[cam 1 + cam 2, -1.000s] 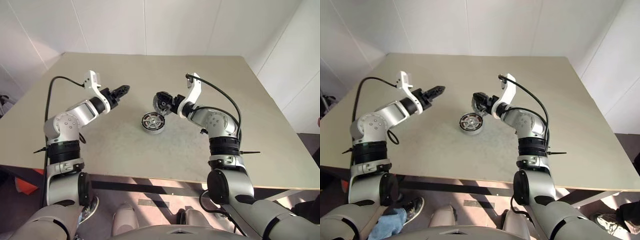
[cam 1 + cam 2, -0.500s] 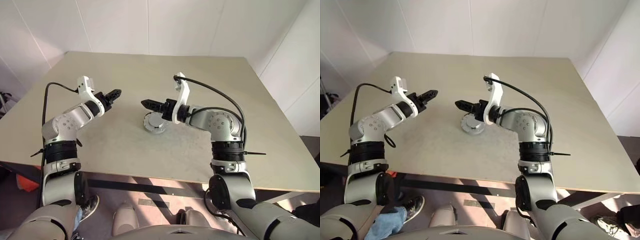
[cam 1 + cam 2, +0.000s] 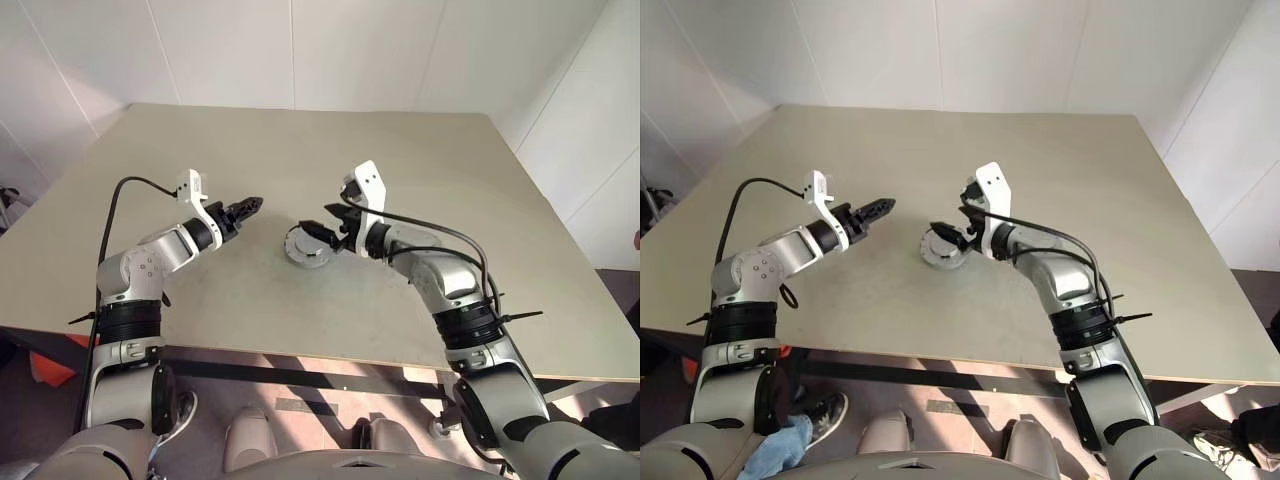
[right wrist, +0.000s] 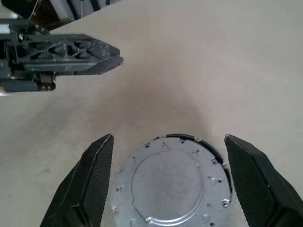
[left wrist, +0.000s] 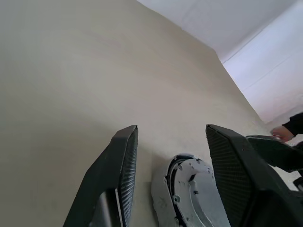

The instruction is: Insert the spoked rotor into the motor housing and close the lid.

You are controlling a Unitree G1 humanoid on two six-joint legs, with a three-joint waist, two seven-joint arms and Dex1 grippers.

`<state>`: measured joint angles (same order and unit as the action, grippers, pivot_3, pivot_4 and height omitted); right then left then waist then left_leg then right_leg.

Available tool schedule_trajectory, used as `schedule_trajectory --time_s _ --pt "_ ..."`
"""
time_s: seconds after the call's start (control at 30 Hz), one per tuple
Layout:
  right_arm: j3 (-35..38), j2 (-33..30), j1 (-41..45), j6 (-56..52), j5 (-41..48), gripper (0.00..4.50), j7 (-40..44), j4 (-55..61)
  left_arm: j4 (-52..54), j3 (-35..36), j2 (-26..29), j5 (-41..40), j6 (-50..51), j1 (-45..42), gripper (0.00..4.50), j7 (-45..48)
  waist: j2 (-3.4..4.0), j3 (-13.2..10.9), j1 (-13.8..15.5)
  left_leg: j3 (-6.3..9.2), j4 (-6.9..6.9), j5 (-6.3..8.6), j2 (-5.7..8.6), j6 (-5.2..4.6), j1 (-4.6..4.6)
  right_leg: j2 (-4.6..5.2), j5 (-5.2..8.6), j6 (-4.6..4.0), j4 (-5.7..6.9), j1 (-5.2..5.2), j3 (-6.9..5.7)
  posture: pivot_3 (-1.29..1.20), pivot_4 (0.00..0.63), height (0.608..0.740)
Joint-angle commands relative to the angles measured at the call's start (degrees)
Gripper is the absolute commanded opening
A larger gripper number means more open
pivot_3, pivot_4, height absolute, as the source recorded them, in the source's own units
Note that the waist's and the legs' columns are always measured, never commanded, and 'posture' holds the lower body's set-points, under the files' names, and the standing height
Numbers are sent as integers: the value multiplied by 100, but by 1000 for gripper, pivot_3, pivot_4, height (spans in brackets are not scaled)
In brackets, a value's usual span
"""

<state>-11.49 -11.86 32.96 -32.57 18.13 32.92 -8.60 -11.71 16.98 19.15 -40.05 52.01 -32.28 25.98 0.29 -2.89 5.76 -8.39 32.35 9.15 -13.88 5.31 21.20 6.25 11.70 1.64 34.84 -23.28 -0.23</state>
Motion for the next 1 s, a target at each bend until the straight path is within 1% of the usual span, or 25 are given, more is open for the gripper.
schedule_trajectory --time_s 0.03,0.17,0.3,0.57,0.67,0.77,0.9,1.0 --pt "-147 120 98 557 -314 4492 86 -221 226 -12 115 9 -123 15 2424 162 0 0 -17 0 4 0 0 -1 0 0 0 0 3 0 1 0 0 740" --pt "-236 332 191 783 -614 4492 -2 -633 386 -286 286 188 -181 271 2424 400 -1 0 -28 0 9 2 -1 -5 0 0 -1 -2 4 1 1 0 0 740" --pt "-194 462 301 914 -805 4492 -26 -985 653 -614 429 471 -515 626 2424 660 -1 0 -31 0 9 5 -1 -9 1 0 -1 -3 2 1 1 0 0 740" --pt "-204 524 262 1027 -993 4492 35 -1213 896 -693 452 575 -611 884 2424 776 -2 0 -34 0 16 6 -3 -10 -3 0 -2 -4 5 6 1 0 0 740" --pt "-198 495 274 1065 -1033 3898 67 -1252 907 -713 426 619 -628 922 2424 769 -3 1 -37 0 15 6 -4 -10 -7 -1 -2 -4 8 7 1 0 0 740" --pt "-202 470 282 1092 -1075 2965 112 -1257 904 -726 403 639 -646 935 2424 775 -3 1 -36 0 16 6 -4 -10 -7 -1 -2 -4 8 7 1 0 0 740" --pt "-191 469 300 1129 -1141 2963 89 -1272 900 -798 395 699 -694 960 2424 803 -3 1 -37 0 16 6 -4 -10 -7 -2 -2 -5 8 7 2 0 0 740" --pt "-79 514 422 1057 -1082 2963 52 -1237 973 -1022 461 852 -758 1099 2424 918 -3 1 -37 0 16 6 -4 -10 -7 -2 -2 -5 8 7 2 0 0 740"
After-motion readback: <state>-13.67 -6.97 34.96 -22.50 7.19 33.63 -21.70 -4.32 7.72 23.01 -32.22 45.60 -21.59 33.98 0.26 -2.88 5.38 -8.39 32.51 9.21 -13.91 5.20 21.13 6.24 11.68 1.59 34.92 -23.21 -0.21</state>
